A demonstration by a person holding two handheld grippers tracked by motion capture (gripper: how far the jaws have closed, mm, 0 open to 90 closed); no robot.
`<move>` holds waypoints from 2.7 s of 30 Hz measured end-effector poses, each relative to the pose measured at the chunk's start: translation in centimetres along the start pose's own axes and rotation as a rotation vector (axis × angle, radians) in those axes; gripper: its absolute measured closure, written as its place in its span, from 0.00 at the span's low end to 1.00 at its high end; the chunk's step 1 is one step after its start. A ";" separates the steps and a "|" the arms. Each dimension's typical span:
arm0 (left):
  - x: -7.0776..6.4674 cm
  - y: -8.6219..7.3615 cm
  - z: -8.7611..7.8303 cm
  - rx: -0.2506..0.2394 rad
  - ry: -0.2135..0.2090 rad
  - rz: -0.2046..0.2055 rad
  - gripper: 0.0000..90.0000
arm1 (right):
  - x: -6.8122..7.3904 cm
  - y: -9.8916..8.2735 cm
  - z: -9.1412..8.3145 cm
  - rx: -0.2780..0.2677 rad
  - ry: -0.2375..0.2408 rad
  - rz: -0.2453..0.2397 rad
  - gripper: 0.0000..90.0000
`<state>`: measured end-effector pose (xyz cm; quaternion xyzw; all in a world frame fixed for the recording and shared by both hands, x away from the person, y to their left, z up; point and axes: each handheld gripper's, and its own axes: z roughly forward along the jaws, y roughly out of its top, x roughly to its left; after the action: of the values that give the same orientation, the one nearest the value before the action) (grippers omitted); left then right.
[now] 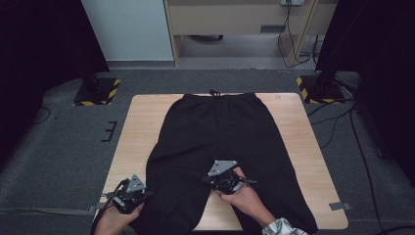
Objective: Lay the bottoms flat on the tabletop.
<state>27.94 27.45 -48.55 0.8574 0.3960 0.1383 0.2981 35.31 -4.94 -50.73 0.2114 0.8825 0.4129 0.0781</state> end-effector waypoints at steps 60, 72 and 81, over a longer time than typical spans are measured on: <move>4.1 1.0 5.0 -0.037 0.112 -0.027 0.68 | 1.6 1.9 6.1 0.036 -0.054 0.019 0.58; 0.1 -1.8 1.6 0.020 0.047 0.063 0.76 | 3.8 0.6 4.1 0.067 0.068 -0.066 0.58; 4.8 -0.9 3.0 -0.112 0.146 -0.083 0.56 | 2.4 1.2 5.1 0.053 -0.005 -0.017 0.49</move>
<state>31.93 30.38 -51.47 0.8099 0.4436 0.2097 0.3215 35.13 0.35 -53.06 0.2070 0.8946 0.3883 0.0781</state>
